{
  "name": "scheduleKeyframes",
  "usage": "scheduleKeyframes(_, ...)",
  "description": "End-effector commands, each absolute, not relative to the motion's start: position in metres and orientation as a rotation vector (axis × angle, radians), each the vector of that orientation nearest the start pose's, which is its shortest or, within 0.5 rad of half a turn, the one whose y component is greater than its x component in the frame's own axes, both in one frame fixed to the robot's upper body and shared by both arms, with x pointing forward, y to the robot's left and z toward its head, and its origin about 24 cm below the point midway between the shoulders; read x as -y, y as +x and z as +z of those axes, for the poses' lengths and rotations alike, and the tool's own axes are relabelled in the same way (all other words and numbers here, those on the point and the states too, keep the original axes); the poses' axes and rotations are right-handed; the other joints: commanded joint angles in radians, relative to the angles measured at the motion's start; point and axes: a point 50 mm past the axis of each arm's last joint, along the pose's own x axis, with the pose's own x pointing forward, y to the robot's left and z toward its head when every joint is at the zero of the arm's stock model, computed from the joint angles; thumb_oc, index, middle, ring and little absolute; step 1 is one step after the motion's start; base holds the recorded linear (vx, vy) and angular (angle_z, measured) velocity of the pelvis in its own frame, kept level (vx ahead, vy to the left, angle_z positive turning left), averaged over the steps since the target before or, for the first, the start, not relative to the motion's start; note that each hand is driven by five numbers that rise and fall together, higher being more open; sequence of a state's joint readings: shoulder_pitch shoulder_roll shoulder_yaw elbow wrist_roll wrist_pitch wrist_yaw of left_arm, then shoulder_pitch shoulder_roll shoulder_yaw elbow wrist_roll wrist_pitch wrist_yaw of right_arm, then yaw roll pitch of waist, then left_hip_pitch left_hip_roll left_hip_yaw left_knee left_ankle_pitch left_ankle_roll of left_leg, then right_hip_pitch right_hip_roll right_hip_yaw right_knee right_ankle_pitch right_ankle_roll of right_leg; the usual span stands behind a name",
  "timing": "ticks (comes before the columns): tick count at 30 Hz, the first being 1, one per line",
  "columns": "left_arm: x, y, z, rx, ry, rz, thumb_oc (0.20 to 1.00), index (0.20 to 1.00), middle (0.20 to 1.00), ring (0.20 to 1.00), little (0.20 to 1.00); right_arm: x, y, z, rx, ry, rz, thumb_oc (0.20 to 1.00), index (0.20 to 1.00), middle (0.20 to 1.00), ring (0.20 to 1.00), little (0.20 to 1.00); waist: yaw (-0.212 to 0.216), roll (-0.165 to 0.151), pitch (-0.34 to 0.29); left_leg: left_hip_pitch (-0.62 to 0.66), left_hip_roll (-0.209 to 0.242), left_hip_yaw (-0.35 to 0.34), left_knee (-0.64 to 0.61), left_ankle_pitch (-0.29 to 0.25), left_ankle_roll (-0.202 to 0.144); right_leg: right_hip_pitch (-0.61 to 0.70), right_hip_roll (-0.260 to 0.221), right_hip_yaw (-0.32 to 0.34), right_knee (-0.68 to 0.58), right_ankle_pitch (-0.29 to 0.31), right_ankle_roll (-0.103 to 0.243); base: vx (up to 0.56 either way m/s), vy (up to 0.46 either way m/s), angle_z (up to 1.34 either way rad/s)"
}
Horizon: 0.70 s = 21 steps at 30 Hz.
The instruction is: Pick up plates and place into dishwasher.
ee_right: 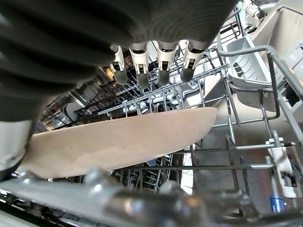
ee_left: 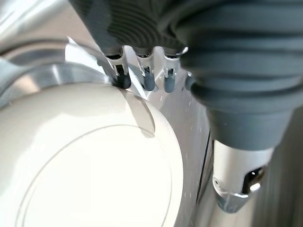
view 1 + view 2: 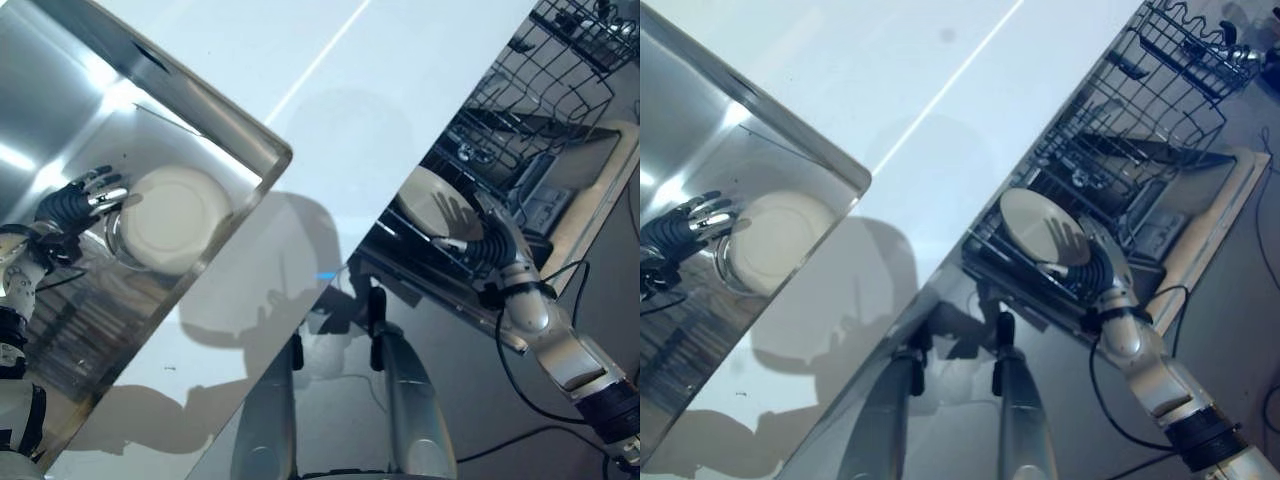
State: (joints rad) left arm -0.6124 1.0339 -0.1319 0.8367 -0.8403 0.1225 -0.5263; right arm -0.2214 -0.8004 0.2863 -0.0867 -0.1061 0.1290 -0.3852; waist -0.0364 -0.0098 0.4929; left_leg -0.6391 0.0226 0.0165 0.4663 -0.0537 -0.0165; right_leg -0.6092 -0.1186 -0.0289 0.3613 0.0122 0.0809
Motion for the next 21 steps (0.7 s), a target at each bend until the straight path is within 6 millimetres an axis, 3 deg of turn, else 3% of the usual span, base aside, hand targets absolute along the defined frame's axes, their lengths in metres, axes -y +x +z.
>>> scheduleKeyframes(1, -0.307, 0.304, 0.058, -0.459, -0.127, -0.365, 1.000, 1.000, 1.000, 1.000, 1.000, 0.214, 0.286, 0.152, 0.362, -0.906, -0.126, 1.000, 1.000, 1.000, 1.000, 1.000, -0.005, 0.027, 0.027, 0.087, -0.060, 0.091, -0.123, -0.044, 0.103, -0.010, 0.001, -0.011, 0.105, 0.036, 0.025, -0.01, -0.047, 0.00)
scheduleKeyframes(12, -0.279, 0.284, 0.023, -0.548, -0.130, -0.511, 1.000, 1.000, 1.000, 1.000, 1.000, 0.221, 0.282, 0.151, 0.355, -0.908, -0.155, 1.000, 1.000, 1.000, 1.000, 1.000, -0.002, 0.073, 0.027, 0.149, -0.076, 0.091, -0.162, -0.035, 0.107, 0.032, -0.023, -0.010, 0.084, 0.034, 0.029, 0.00, -0.010, 0.00)
scheduleKeyframes(21, -0.278, 0.277, 0.016, -0.564, -0.123, -0.495, 1.000, 1.000, 1.000, 1.000, 1.000, 0.229, 0.279, 0.148, 0.330, -0.927, -0.171, 1.000, 1.000, 1.000, 1.000, 1.000, -0.011, 0.097, 0.027, 0.197, -0.084, 0.092, -0.171, -0.036, 0.107, 0.067, -0.036, 0.002, 0.074, 0.024, 0.028, 0.00, 0.000, 0.00)
